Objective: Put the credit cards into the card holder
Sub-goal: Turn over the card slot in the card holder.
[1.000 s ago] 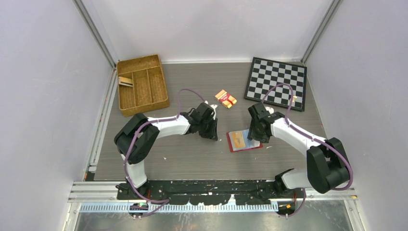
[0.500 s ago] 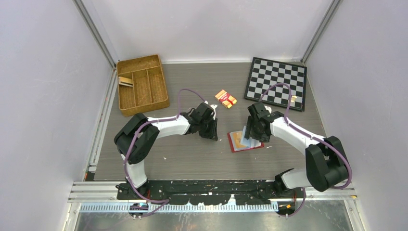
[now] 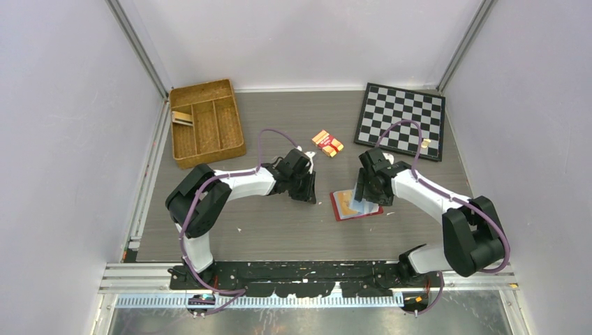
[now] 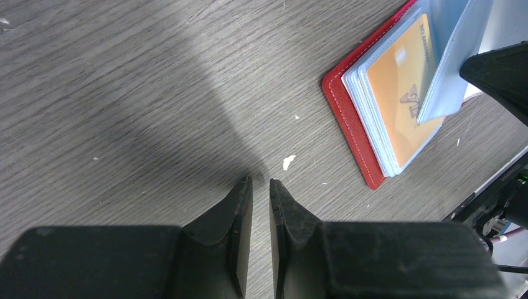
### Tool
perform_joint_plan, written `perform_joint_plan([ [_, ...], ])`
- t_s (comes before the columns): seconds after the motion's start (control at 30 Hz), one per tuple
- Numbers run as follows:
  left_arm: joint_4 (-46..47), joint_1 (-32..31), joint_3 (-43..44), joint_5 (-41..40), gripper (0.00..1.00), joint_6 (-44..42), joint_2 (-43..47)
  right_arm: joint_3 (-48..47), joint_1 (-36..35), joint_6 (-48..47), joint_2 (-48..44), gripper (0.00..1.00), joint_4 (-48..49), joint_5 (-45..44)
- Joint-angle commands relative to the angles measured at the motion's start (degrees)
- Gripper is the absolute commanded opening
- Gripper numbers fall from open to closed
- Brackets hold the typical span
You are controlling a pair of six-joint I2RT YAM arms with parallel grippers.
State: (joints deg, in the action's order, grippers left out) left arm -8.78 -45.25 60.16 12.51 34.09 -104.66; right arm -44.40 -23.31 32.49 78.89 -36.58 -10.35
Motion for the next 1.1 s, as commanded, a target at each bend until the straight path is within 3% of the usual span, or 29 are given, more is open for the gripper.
perform_joint_plan([
  [0.0, 0.6, 0.3, -0.7, -0.4, 0.18, -0.7, 1.0, -0.8, -0.2, 1.1, 0.6, 0.69, -0.9, -5.8],
  [0.73, 0.7, 0.4, 0.9, 0.9, 0.18, -0.6, -0.3, 2.2, 5.7, 4.7, 1.3, 0.68, 1.1, -4.5],
  [1.07, 2.3, 0.4, 2.8, 2.4, 0.18, -0.4, -2.8, 5.9, 7.5, 1.2, 1.5, 0.70, 9.0, 13.6],
])
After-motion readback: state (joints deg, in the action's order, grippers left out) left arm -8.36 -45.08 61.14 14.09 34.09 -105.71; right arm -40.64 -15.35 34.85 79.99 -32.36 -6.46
